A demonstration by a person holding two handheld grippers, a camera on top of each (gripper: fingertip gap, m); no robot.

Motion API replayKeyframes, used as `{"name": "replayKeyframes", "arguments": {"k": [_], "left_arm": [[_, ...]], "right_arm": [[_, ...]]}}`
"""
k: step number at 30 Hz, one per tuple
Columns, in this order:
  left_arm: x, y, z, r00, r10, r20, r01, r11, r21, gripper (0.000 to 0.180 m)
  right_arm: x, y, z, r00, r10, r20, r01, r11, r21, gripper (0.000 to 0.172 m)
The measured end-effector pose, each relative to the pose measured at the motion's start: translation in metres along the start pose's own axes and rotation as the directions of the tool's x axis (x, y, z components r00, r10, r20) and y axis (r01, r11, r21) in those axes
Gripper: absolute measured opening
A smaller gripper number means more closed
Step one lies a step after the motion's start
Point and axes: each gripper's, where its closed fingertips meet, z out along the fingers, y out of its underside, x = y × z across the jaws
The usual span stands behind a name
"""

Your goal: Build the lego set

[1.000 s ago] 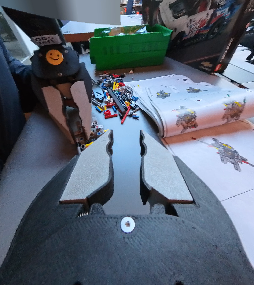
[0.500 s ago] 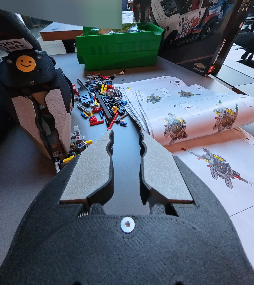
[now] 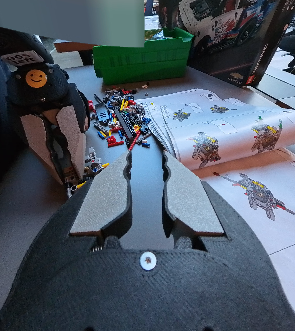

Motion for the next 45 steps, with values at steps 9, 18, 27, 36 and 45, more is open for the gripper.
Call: {"name": "replayKeyframes", "arguments": {"k": [9,18,27,36,45], "left_arm": [[0.000,0.000,0.000,1.000,-0.002,0.000,0.002,1.000,0.000,0.017],[-0.002,0.000,0.000,0.999,-0.032,-0.007,0.032,0.999,0.001,0.017],[-0.004,-0.001,0.001,0.999,-0.041,0.007,0.041,0.999,0.002,0.017],[-0.006,-0.001,0.001,0.999,-0.035,0.026,0.035,0.999,0.001,0.017],[-0.006,-0.001,0.001,0.999,-0.032,0.032,0.032,0.999,0.000,0.017]], "right_arm": [[-0.009,0.001,0.001,0.999,-0.007,0.054,0.008,1.000,-0.009,0.031],[-0.032,0.004,-0.003,0.987,0.001,0.159,0.002,1.000,-0.018,0.028],[-0.047,0.006,-0.015,0.963,0.071,0.259,-0.065,0.997,-0.032,0.022],[-0.067,0.023,-0.030,0.974,0.044,0.224,-0.026,0.996,-0.085,0.020],[-0.073,0.030,-0.031,0.970,0.037,0.241,-0.006,0.992,-0.127,0.021]]}}
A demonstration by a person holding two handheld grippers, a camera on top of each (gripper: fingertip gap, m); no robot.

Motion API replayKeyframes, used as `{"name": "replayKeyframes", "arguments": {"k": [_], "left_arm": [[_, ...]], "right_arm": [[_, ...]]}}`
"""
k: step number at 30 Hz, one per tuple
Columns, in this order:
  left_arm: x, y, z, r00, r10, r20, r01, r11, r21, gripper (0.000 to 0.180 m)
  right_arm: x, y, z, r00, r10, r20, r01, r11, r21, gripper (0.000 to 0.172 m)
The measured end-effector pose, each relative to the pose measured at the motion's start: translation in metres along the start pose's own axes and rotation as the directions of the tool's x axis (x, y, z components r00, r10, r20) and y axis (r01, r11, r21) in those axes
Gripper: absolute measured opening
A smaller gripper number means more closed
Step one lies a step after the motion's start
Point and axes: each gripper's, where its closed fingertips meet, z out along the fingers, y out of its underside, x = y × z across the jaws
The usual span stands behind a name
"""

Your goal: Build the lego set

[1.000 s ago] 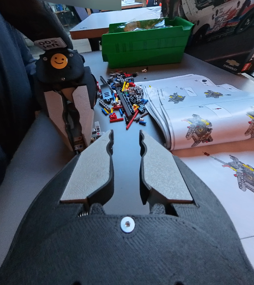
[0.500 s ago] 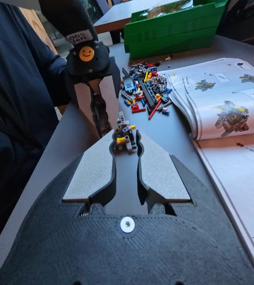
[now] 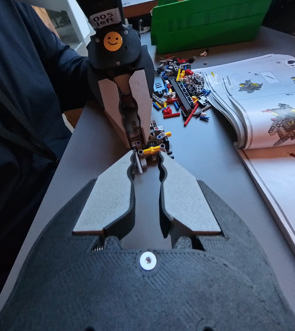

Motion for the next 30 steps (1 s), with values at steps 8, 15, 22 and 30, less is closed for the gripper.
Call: {"name": "replayKeyframes", "arguments": {"k": [8,15,22,30], "left_arm": [[0.000,0.000,0.000,1.000,-0.003,0.001,0.003,1.000,0.000,0.017],[0.000,0.000,0.000,1.000,-0.004,0.001,0.004,1.000,0.000,0.017],[0.000,0.000,0.000,1.000,-0.004,0.004,0.004,1.000,0.000,0.017],[-0.003,0.000,0.000,1.000,-0.019,0.010,0.019,1.000,0.001,0.018]], "right_arm": [[-0.002,0.004,0.004,1.000,-0.011,0.018,0.011,0.999,-0.037,0.018],[-0.003,0.004,0.004,0.999,-0.006,0.035,0.007,0.999,-0.036,0.020],[-0.007,0.009,0.005,0.998,-0.026,0.049,0.029,0.997,-0.068,0.021],[-0.009,0.016,0.006,0.998,-0.043,0.047,0.048,0.992,-0.115,0.016]]}}
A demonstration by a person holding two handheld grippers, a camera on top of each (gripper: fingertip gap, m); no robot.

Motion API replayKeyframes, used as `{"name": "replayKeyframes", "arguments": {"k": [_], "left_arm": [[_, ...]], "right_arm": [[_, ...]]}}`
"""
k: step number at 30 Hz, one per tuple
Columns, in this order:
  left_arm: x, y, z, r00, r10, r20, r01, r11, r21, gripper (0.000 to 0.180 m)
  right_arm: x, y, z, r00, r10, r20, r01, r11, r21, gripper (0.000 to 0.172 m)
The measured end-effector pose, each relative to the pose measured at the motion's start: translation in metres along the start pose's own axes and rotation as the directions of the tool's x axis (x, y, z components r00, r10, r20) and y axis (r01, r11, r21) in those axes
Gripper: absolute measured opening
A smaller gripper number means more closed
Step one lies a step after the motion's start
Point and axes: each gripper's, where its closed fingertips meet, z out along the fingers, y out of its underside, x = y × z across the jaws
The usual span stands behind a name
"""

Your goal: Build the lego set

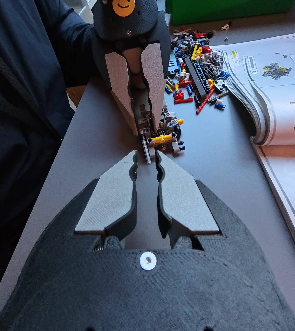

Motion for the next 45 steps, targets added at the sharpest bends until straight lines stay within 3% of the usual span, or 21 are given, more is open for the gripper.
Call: {"name": "replayKeyframes", "arguments": {"k": [35,45], "left_arm": [[-0.001,0.000,0.000,1.000,0.003,0.009,-0.003,1.000,0.000,0.017],[0.000,0.000,0.000,1.000,0.010,0.008,-0.010,1.000,-0.001,0.018]], "right_arm": [[0.000,0.005,0.004,1.000,-0.002,0.000,0.002,0.999,-0.042,0.016],[0.000,0.015,0.009,0.997,-0.064,-0.044,0.059,0.992,-0.115,0.011]]}}
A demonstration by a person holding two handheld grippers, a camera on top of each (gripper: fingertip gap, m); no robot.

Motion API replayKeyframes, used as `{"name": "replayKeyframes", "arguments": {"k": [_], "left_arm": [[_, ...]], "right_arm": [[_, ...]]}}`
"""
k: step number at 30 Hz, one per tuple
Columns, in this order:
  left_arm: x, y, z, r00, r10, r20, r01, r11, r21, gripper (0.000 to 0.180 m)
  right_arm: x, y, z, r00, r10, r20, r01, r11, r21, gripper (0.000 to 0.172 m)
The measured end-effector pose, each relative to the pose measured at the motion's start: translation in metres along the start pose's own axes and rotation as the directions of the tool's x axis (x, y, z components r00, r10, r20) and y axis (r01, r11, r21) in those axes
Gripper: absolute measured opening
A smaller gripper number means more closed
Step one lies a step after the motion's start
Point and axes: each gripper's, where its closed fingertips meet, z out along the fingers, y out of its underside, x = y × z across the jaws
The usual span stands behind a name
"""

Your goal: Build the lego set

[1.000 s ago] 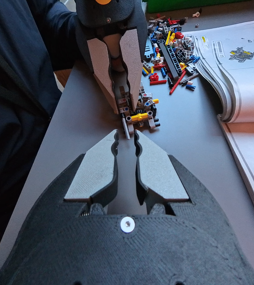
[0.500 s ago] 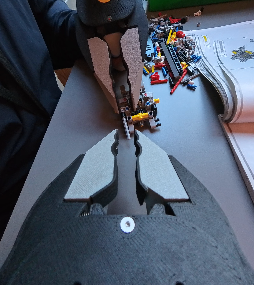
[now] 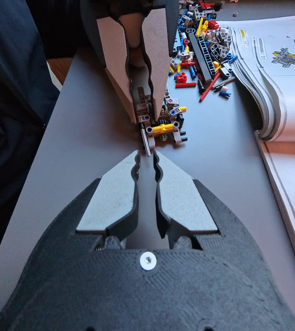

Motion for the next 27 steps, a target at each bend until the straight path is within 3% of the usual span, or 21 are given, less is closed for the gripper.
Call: {"name": "replayKeyframes", "arguments": {"k": [5,21,27], "left_arm": [[0.008,-0.001,0.000,0.998,-0.034,-0.050,0.034,0.999,0.001,0.028],[0.013,0.000,-0.021,0.998,-0.007,-0.065,0.003,0.998,-0.059,0.028],[0.010,0.010,-0.011,0.999,0.009,-0.043,-0.014,0.995,-0.101,0.023]], "right_arm": [[-0.001,0.002,0.002,1.000,-0.017,-0.005,0.017,1.000,-0.020,0.009],[-0.011,0.010,0.012,0.998,-0.068,0.016,0.069,0.993,-0.094,0.002],[-0.014,0.008,0.016,0.997,-0.077,0.023,0.079,0.992,-0.096,0.002]]}}
